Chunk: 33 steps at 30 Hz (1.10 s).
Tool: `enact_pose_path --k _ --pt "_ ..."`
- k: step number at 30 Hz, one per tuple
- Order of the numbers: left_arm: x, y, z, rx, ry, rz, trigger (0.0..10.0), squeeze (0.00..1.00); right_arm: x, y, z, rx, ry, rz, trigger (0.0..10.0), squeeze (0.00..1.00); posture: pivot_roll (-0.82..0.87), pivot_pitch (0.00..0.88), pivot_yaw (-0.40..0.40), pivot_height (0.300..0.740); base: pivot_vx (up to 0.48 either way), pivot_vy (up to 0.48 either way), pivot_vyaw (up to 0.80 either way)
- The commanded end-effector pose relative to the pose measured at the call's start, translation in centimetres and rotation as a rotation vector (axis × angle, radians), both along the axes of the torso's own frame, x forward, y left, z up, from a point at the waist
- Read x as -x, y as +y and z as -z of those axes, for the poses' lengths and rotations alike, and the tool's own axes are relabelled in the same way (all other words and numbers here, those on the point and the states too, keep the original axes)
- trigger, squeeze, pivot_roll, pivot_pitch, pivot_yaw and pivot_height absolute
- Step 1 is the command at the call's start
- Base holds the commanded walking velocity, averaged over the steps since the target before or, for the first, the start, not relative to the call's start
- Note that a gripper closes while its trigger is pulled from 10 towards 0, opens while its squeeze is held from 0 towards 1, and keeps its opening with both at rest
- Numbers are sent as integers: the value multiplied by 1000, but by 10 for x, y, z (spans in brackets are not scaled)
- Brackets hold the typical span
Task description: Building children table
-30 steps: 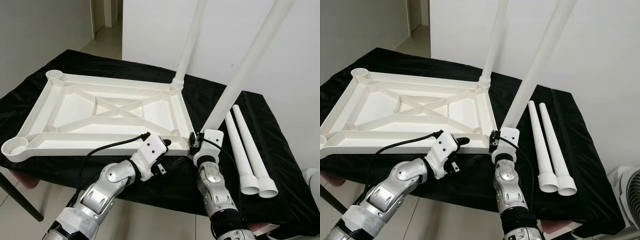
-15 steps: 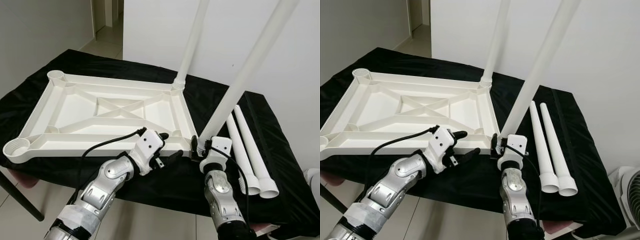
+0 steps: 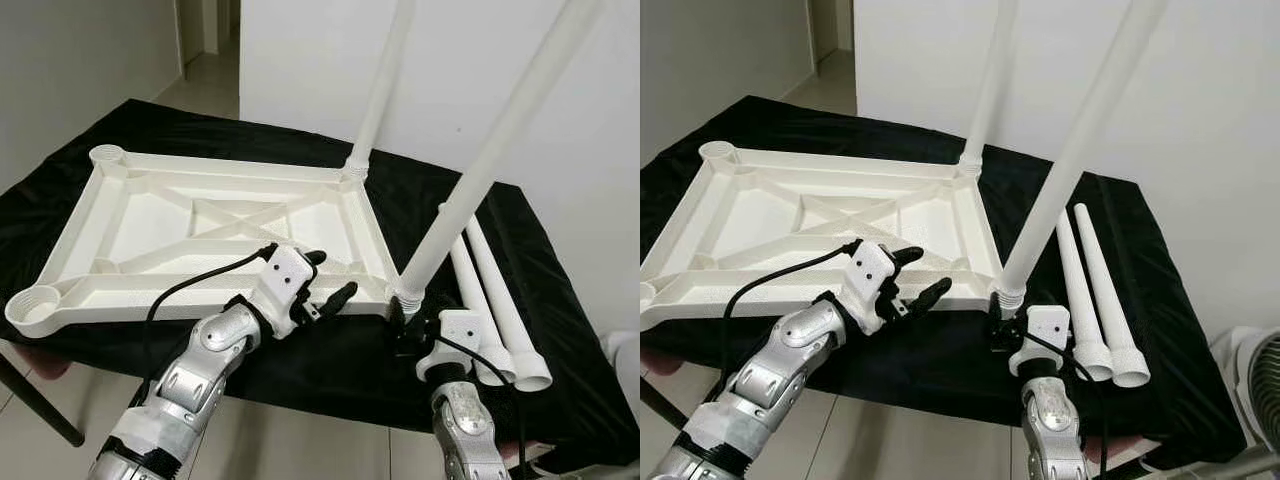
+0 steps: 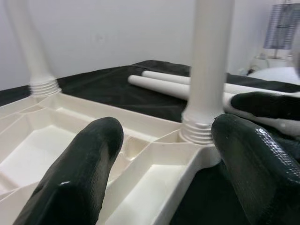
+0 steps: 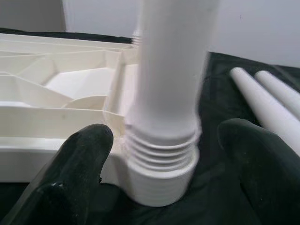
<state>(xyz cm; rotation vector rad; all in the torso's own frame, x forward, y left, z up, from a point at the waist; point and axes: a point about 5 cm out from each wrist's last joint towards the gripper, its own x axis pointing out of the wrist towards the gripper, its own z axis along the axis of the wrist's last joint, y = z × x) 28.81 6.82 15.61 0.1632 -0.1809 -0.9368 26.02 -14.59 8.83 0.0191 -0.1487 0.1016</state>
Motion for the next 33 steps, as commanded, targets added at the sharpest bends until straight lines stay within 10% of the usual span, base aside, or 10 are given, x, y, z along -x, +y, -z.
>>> enact_pose_path --k 1,2,11,12,13,14,33 --pt "3 -4 -2 -12 -11 56 10000 0 1 4 2 -17 22 -45 4980 0 -9 0 -121 740 0 0 0" --pt "2 -4 -3 -14 -16 54 10000 0 1 7 3 -8 28 -80 0 0 -6 0 -124 740 0 0 0" --pt "1 -5 -16 50 -22 50 10000 0 1 9 0 -26 35 -186 0 0 1 2 -132 740 0 0 0" --pt "1 -6 -17 47 -29 48 10000 0 -1 7 -2 -5 31 -188 6941 0 2 3 -134 740 0 0 0" --pt "1 -6 -17 47 -29 48 10000 0 -1 7 -2 -5 31 -188 6941 0 2 3 -134 740 0 0 0" --pt "1 -6 -18 46 -34 48 10000 0 -2 6 -2 -3 31 -185 9843 0 0 3 -134 740 0 0 0" --pt "3 -11 1 -96 -29 64 10000 0 -33 -21 -17 -98 57 -188 10000 0 -15 0 -118 740 0 0 0"
